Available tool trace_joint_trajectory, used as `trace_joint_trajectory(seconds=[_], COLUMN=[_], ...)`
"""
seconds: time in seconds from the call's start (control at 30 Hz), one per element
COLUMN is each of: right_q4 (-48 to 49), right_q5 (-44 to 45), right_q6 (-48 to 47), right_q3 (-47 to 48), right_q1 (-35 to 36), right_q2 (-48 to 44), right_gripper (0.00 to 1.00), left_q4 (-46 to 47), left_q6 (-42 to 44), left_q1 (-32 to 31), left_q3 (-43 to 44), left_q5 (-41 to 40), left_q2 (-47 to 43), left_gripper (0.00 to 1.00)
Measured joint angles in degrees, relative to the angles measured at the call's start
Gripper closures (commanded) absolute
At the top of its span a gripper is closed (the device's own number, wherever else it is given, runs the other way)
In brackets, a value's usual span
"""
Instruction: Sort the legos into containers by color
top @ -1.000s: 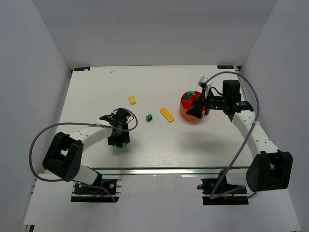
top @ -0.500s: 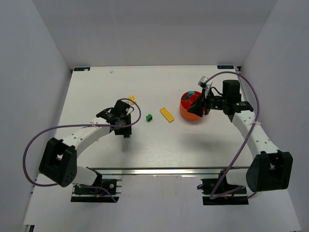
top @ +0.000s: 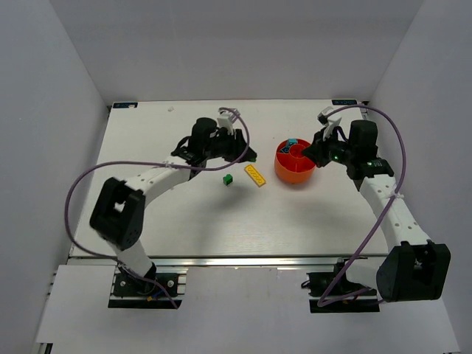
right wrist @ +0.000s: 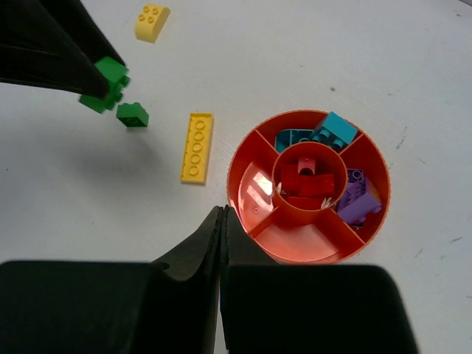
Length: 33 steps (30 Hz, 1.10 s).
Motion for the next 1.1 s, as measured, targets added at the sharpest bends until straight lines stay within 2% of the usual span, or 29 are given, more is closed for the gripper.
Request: trace_joint_trajectory(seconds=[0.23,0.47,0.7,0.8,0.93,1.03,1.1], right_q4=[1.2,1.2,1.2,1.2,1.3,1.3,1.3], right_q5=[1.9,2.1,2.1,2.1,2.1,2.1,2.1], right_q6=[1.1,1.1,1.2,1.3,1.3,1.3,1.3], right_q3=[-0.7,-0.7,-0.7,-0.7,-0.7,-0.7,-0.7], right_q1=[-1.2,-1.5,-1.6,-1.8,-2.1,-2.1,-2.2], right_q2=[-0.4,-0.4,-0.4,-0.4,-0.4,-0.4,-0.4], right_gripper=[1.00,1.00,1.00,1.00,1.00,1.00,1.00], left_q4=[9.9,20.1,22.0,21.9,21.9,21.8,21.7], left_q6=[-1.2,-3.1,-3.3,-3.3,-3.3,-3.3,-3.2], left_q1=[-2.8,-5.2,-7.1,-7.6,-8.2,-8.3,-8.3], left_q3=[11.3,15.0,20.3,20.8,20.9,20.9,20.9], left_q5=[3.6,4.8,5.6,5.6,5.6,5.6,5.5], left_q2=[14.5,21.2,27.3,28.0,28.1,28.1,28.1], left_gripper=[1.00,0.98,0.93,0.84,0.66,0.58,0.58])
